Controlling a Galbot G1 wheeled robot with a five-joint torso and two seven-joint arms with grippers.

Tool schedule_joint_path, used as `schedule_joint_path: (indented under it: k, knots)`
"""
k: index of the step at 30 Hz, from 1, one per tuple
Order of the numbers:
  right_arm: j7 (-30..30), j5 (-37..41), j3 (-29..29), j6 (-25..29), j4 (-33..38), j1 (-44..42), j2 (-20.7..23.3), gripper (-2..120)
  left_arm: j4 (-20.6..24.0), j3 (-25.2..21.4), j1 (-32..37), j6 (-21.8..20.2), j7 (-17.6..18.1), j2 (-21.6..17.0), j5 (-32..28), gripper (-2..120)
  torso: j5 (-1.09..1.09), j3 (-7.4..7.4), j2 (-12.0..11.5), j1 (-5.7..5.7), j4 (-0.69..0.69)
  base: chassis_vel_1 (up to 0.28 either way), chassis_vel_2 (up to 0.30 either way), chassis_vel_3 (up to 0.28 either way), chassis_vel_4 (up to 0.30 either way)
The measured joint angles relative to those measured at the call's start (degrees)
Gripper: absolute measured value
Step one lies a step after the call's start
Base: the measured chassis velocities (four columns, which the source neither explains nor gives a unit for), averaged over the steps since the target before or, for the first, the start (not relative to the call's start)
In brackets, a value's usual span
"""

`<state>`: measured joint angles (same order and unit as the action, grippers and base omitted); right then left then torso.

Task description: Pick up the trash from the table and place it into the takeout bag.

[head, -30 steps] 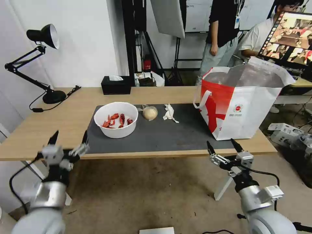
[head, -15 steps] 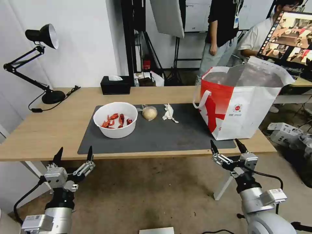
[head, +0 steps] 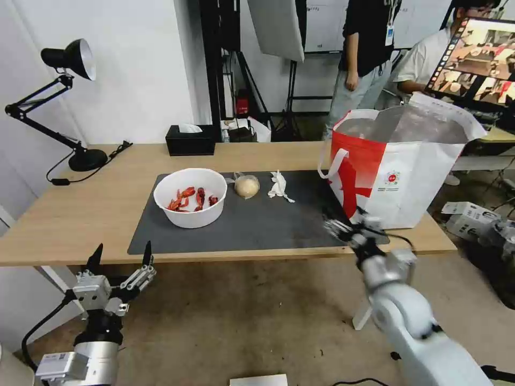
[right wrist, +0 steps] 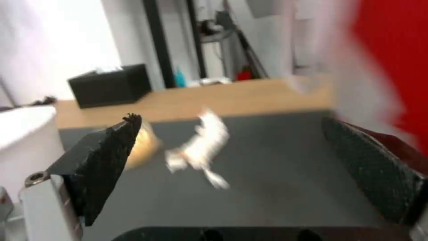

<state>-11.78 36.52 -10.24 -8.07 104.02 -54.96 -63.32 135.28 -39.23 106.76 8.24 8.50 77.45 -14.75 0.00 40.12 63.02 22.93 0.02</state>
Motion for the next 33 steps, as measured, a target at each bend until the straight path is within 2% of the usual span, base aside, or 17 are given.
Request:
schedule_joint_path:
  k: [2,4,6,7,9,12,15,22,33]
  knots:
    - [-1.3,0.1,4.8,-1.1,-6.6,7.0,-2.2,100,0.6,-0.3,0.5,-0.2,0.3,0.3,0.4,100,-0.01,0.0,0.0,0.0,0.0,0.0,0.0,0.0,0.0]
    - [-2.0,0.0,6.3,-1.7,-9.2,9.6,-3.3,100,0.9,-0.5,0.8,-0.2,0.4,0.3,0.5,100,0.03,0.01,0.0,0.0,-0.02,0.0,0.0,0.0,0.0]
    - [-3.5,0.0,9.5,-3.3,-15.8,16.9,-6.2,100,1.8,-0.7,1.6,-0.2,0.4,0.5,1.0,100,-0.01,0.0,0.0,0.0,0.0,0.0,0.0,0.0,0.0]
    - [-3.5,0.0,9.5,-3.3,-15.8,16.9,-6.2,100,1.8,-0.7,1.6,-0.2,0.4,0.5,1.0,100,-0.01,0.0,0.0,0.0,0.0,0.0,0.0,0.0,0.0]
    - [-4.4,-0.1,11.5,-4.6,-21.4,22.5,-8.6,100,2.2,-0.6,1.9,-0.2,0.4,0.7,1.4,100,-0.01,0.0,0.0,0.0,0.0,0.0,0.0,0.0,0.0]
    - [-4.9,-0.2,12.3,-5.4,-24.6,25.2,-9.9,100,2.4,-0.5,2.0,-0.1,0.4,0.8,1.6,100,-0.01,0.0,0.0,0.0,0.0,0.0,0.0,0.0,0.0]
    - [-6.2,0.1,13.3,-8.6,-32.1,31.1,-12.7,100,2.7,0.2,1.9,-0.1,0.8,0.8,2.0,100,-0.01,-0.01,0.0,0.0,-0.01,0.0,0.0,0.0,0.0]
    - [-6.2,3.5,14.8,-12.1,-41.5,36.9,-15.4,100,3.0,0.6,1.8,0.0,0.9,1.4,2.4,100,0.0,-0.01,0.0,-0.01,-0.02,0.0,0.0,0.0,0.0]
    - [-4.7,5.0,15.9,-14.4,-50.4,41.2,-18.9,96,3.4,0.5,1.6,0.0,1.2,1.5,1.9,100,0.0,-0.01,0.0,-0.01,-0.01,0.0,0.0,0.0,0.0]
